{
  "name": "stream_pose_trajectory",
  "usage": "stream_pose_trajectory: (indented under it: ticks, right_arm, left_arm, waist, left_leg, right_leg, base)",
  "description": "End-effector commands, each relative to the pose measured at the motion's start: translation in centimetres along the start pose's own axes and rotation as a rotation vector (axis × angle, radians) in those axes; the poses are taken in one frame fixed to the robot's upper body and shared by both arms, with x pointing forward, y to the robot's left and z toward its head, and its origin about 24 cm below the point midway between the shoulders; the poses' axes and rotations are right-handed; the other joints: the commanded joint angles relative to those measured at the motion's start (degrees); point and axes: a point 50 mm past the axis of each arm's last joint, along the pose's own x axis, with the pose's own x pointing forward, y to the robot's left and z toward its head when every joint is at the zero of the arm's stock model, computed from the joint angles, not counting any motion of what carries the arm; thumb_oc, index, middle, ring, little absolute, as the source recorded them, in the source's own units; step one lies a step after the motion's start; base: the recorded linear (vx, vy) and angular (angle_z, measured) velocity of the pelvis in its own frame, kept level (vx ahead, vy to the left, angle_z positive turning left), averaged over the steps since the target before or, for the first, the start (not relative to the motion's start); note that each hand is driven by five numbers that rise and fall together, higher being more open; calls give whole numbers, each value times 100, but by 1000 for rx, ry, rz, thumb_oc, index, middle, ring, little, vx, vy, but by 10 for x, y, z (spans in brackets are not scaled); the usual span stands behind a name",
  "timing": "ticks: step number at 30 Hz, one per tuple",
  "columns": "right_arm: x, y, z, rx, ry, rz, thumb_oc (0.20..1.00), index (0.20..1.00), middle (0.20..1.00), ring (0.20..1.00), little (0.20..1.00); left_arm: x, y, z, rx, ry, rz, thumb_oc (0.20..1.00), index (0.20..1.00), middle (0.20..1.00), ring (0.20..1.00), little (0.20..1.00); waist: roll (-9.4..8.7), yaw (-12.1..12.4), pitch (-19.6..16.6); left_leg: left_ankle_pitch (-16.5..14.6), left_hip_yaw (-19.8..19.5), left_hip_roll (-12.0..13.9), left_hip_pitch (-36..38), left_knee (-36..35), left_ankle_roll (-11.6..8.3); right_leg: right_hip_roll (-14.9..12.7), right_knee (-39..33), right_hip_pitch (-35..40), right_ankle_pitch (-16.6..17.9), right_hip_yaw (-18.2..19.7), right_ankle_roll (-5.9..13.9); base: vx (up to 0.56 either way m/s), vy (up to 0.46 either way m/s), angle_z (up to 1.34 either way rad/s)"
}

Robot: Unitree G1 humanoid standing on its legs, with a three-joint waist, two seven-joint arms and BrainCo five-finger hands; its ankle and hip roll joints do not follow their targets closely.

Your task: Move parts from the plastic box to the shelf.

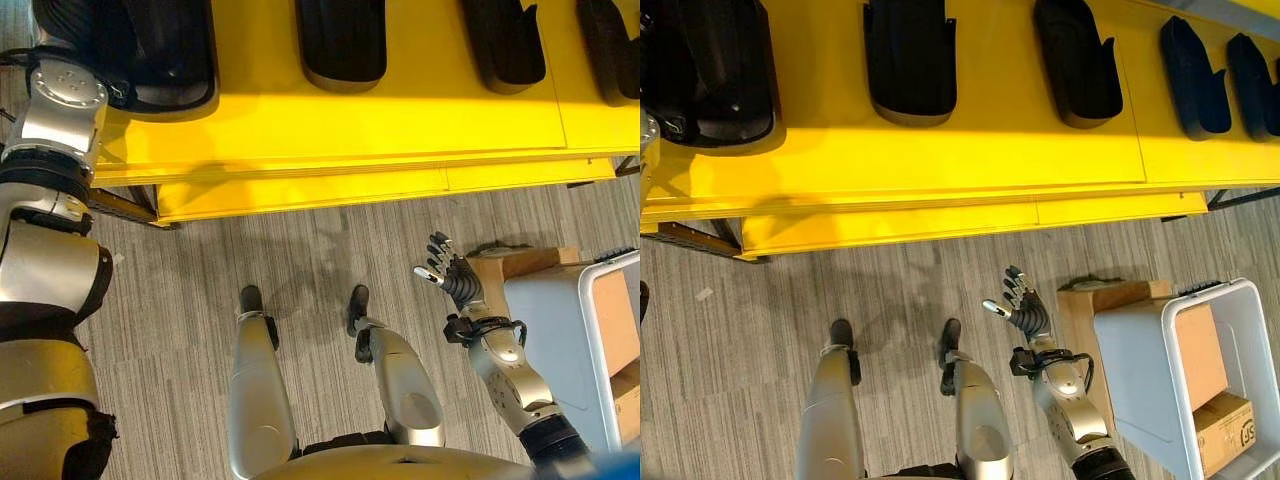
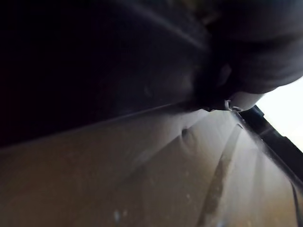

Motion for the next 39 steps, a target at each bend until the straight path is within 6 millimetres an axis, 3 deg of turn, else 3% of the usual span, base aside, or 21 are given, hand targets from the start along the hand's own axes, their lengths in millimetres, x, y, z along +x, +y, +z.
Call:
stream_pose_trajectory:
  ticks: [1,7,8,9,28,35,39]
  right_arm:
    - [-13,-23,11,-21,-57,-41,1000,1000,1000,1000,1000]
    - [-16,-26,12,-28,-56,-39,1000,1000,1000,1000,1000]
    - [-16,-26,12,-27,-56,-37,1000,1000,1000,1000,1000]
    - [-17,-26,12,-29,-56,-37,1000,1000,1000,1000,1000]
    - [-19,-35,13,-59,-45,-49,1000,1000,1000,1000,1000]
    - [-18,-39,16,-67,-57,-59,1000,1000,1000,1000,1000]
    - [-18,-42,17,-71,-63,-67,1000,1000,1000,1000,1000]
  left_arm:
    - [10,31,22,-53,-62,100,200,200,200,200,200]
    - [11,34,24,-21,-63,103,200,200,200,200,200]
    - [11,34,25,-29,-68,105,561,561,561,561,561]
    - [11,34,25,-29,-67,102,1000,1000,1000,1000,1000]
    - [11,31,37,-148,-101,96,1000,1000,1000,1000,1000]
    - [1,18,56,-121,-258,10,1000,1000,1000,1000,1000]
    - [-13,10,56,-80,-355,-56,1000,1000,1000,1000,1000]
  waist:
    - [109,-14,-501]
    - [118,-53,-563]
    - [113,-56,-568]
    - [117,-58,-574]
    - [184,-59,-678]
    - [254,57,-674]
    - [316,178,-626]
  left_leg:
    - [-402,238,139,42,136,-53]
    - [-427,224,154,-58,186,-59]
    - [-433,221,155,-69,190,-60]
    - [-436,220,158,-78,194,-60]
    - [-441,153,181,-136,219,-72]
    - [-364,130,150,60,68,-102]
    - [-307,136,103,270,-46,-123]
  right_leg:
    - [-156,-83,64,97,178,310]
    - [-147,-60,-18,94,178,300]
    - [-143,-58,-20,95,178,298]
    - [-144,-57,-26,96,177,297]
    - [-120,21,-110,103,167,296]
    - [-161,45,29,75,114,272]
    - [-221,88,171,40,71,258]
  base:
    - [15,8,-6]
    - [1,1,-1]
    - [0,0,0]
    - [0,0,0]
    - [0,0,0]
    - [0,0,0]
    - [0,-4,6]
